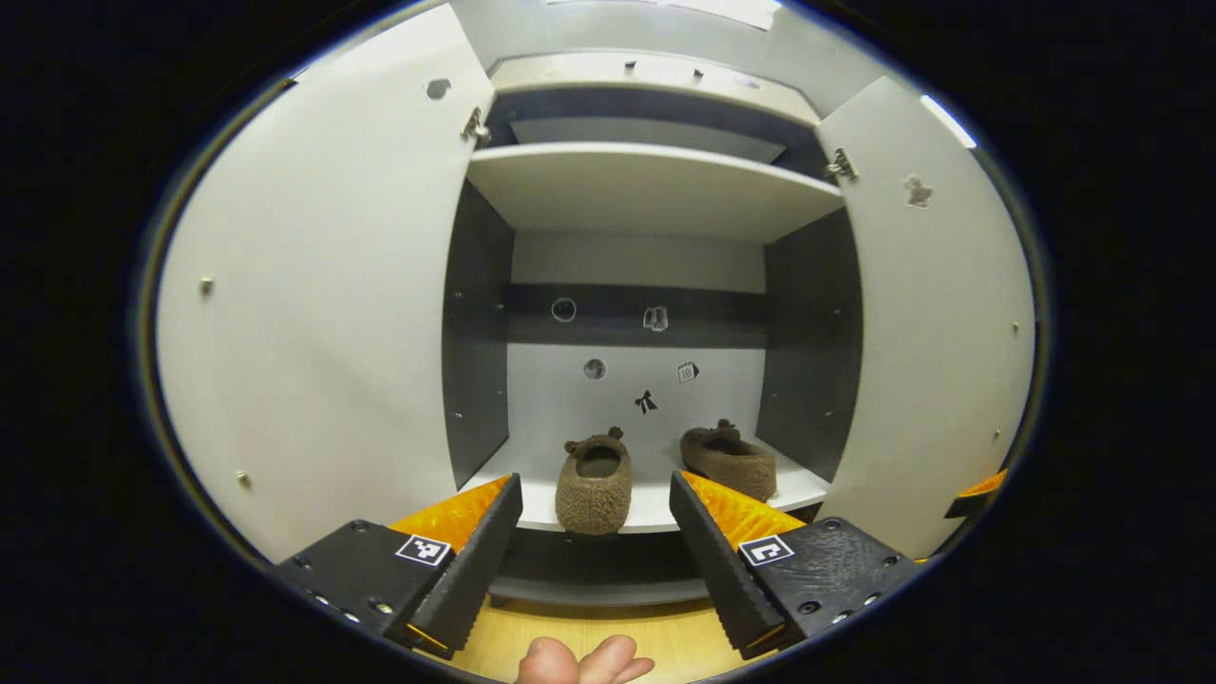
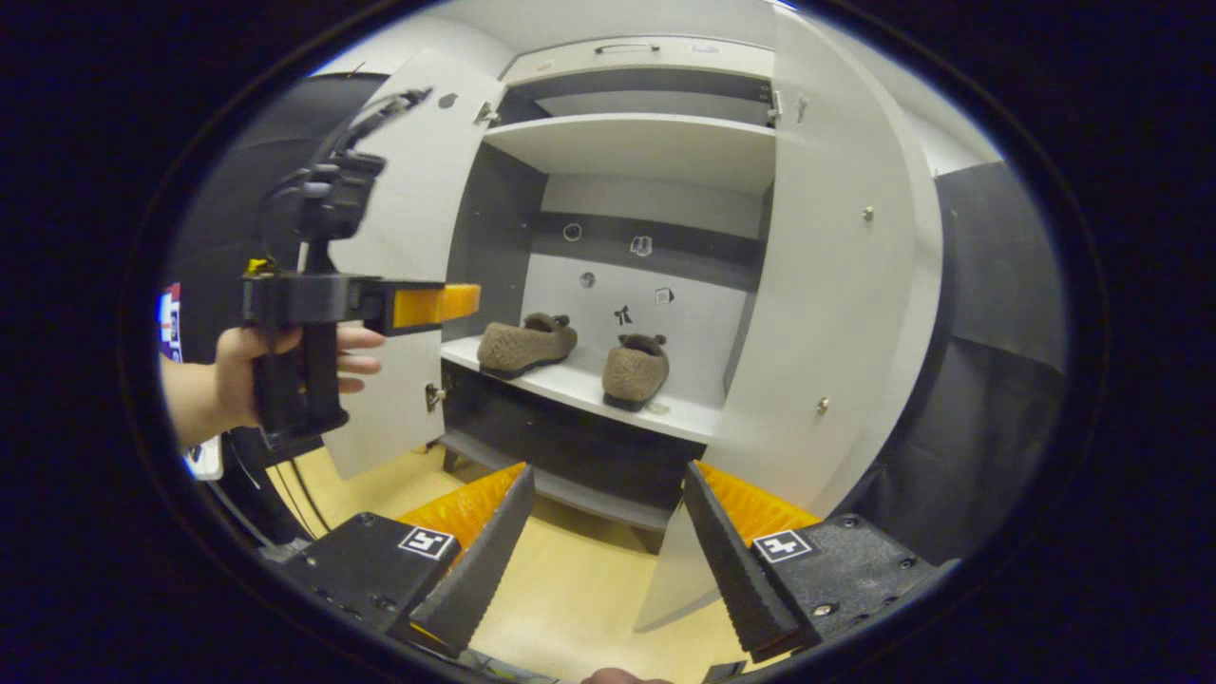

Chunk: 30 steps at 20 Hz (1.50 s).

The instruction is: Grab one shoe with the right hand and put it into the shoe cabinet, grab the other shoe with the left hand and put it into the shoe cabinet; then close the right door with the right hand and the left door with the left hand.

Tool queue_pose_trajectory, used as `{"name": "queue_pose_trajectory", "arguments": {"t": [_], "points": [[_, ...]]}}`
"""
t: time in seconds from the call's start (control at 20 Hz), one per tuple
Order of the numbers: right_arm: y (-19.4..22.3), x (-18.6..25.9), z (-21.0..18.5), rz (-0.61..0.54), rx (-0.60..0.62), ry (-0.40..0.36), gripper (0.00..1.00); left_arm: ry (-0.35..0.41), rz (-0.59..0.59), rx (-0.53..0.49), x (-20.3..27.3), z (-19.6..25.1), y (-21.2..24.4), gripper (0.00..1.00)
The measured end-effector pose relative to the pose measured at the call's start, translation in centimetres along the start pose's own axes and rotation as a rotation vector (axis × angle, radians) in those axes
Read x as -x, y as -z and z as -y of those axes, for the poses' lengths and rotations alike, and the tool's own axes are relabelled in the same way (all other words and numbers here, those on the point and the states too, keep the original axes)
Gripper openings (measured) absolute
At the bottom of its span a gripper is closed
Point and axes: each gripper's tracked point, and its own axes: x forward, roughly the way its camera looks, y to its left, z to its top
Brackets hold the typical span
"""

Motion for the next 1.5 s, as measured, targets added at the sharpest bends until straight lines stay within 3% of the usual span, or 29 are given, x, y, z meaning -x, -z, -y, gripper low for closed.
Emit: {"name": "queue_pose_trajectory", "arguments": {"t": [0.05,0.1,0.15,0.2,0.25,0.3,0.55,0.7,0.85,0.95,1.05,1.35,1.5], "points": [[0.3,0.1,-0.2,-0.012,0.021,-0.002,0.99,0.022,0.031,0.009,1.9,0.5,-0.2,0.85],[0.5,0.3,-0.4,-0.020,0.039,-0.006,0.99,0.048,0.051,0.025,3.7,0.9,-0.1,0.95],[0.6,0.6,-0.4,-0.014,0.056,-0.003,0.99,0.064,0.067,0.041,5.4,1.4,-0.1,0.84],[0.7,1.0,-0.3,-0.011,0.067,0.006,0.99,0.052,0.077,0.057,7.1,1.4,-0.1,0.84],[0.6,1.7,-0.1,-0.005,0.072,0.027,1.00,0.031,0.093,0.065,8.6,1.1,-0.4,0.95],[0.3,2.6,0.2,0.016,0.064,0.046,1.00,-0.002,0.114,0.071,10.0,0.6,-1.1,0.95],[0.8,7.4,0.8,0.100,0.077,-0.007,1.00,-0.153,0.195,0.116,15.5,-0.8,-5.1,0.95],[3.4,9.3,4.6,0.081,0.002,0.028,1.00,-0.244,0.169,0.141,16.9,-1.7,-4.9,0.94],[5.2,10.2,10.1,0.058,-0.055,0.076,1.00,-0.288,0.190,0.138,18.7,-1.7,-5.5,0.95],[4.5,10.5,14.3,0.073,-0.063,0.148,1.00,-0.284,0.238,0.133,19.7,-1.1,-6.3,0.94],[3.4,10.1,16.1,0.090,-0.056,0.164,1.00,-0.289,0.246,0.114,20.0,-0.9,-6.2,0.94],[0.3,7.3,13.6,0.141,-0.006,0.123,1.00,-0.276,0.238,0.136,19.4,-1.8,-5.9,0.94],[1.0,5.3,9.3,0.102,-0.007,0.019,1.00,-0.276,0.229,0.131,19.4,-2.5,-5.3,0.94]]}}
